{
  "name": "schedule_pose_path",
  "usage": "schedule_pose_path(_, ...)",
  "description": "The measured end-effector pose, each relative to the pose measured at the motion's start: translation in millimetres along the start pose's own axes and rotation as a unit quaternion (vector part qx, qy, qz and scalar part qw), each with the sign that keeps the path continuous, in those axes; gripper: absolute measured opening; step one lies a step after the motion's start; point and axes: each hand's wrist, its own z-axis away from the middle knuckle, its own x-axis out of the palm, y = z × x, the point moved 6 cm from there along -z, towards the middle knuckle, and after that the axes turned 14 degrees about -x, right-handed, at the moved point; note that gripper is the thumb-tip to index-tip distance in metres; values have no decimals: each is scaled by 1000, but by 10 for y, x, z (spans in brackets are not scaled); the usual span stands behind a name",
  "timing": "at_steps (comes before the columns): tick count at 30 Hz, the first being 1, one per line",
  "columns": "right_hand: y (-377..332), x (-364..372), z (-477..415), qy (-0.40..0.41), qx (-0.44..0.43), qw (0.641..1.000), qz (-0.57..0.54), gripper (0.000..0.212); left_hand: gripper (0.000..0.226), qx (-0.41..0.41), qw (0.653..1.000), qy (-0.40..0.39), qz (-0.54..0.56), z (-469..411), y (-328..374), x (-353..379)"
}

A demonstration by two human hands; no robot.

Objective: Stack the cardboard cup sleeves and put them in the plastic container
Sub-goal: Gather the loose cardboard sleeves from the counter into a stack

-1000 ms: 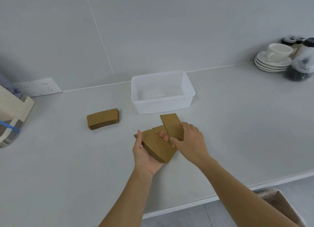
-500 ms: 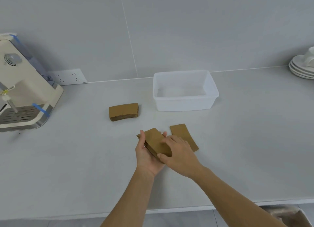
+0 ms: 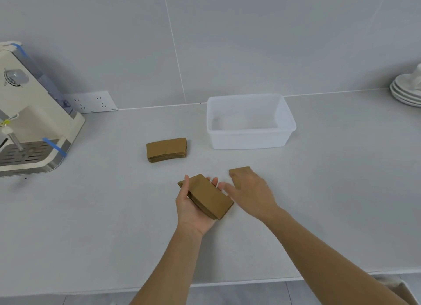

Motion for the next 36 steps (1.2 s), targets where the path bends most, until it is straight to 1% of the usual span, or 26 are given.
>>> schedule_pose_path(2, 166, -31, -35, 14, 39, 997, 68, 46, 57, 2, 1000, 0, 8, 5, 22, -15)
schedule_pose_path(5, 383, 21, -2, 11, 91, 988, 125, 54, 59, 6, 1000, -2, 12, 12, 46, -53)
schedule_pose_path(9, 525, 201, 105, -24, 112, 977, 179, 68, 58, 10, 1000, 4, 15, 26, 63, -115)
schedule_pose_path(11, 548, 274, 149, -32, 112, 973, 200, 64, 58, 11, 1000, 8, 14, 34, 67, -129)
schedule_pose_path(14, 528, 290, 174, -31, 98, 970, 219, 50, 56, 10, 1000, 8, 16, 35, 74, -139)
schedule_pose_path(18, 500, 216, 129, -29, 102, 976, 190, 40, 57, 5, 1000, 11, 14, 28, 73, -139)
schedule_pose_path(21, 425, 101, 71, 2, 103, 987, 127, 43, 59, 2, 1000, 10, 11, 21, 89, -121)
schedule_pose_path(23, 312, 30, 26, 25, 88, 991, 94, 46, 61, 3, 1000, 11, 10, 15, 102, -98)
schedule_pose_path(27, -20, -57, -47, 58, 27, 997, 52, 49, 60, 7, 1000, -1, 1, 15, 124, -21)
schedule_pose_path(29, -176, -46, -50, 58, -1, 998, 29, 50, 58, 8, 1000, -7, -13, 22, 133, 12)
schedule_pose_path(32, -336, 24, -30, 47, -38, 998, 18, 45, 62, 4, 999, -11, -45, 23, 138, 44)
schedule_pose_path(36, -418, 149, 0, 23, -59, 998, 15, 42, 62, 6, 998, -27, -56, 49, 156, 86)
